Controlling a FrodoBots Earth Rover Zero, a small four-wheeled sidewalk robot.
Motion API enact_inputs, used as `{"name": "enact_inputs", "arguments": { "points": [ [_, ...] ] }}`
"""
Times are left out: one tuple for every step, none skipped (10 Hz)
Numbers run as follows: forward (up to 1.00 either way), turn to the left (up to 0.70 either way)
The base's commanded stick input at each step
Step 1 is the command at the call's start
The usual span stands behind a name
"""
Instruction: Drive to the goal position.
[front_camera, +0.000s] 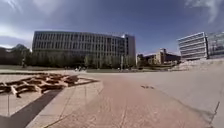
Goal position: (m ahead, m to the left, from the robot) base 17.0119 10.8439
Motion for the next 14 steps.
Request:
{"name": "enact_inputs", "arguments": {
  "points": [
    [0.5,0.0],
    [0.5,0.0],
    [0.5,0.0],
    [0.5,0.0],
    [0.5,0.0],
    [0.5,0.0],
    [0.5,0.0],
    [0.5,0.0],
    [0.5,0.0],
    [0.5,0.0],
    [0.5,0.0],
    [0.5,0.0],
    [0.5,0.0],
    [0.5,0.0]
  ]
}}
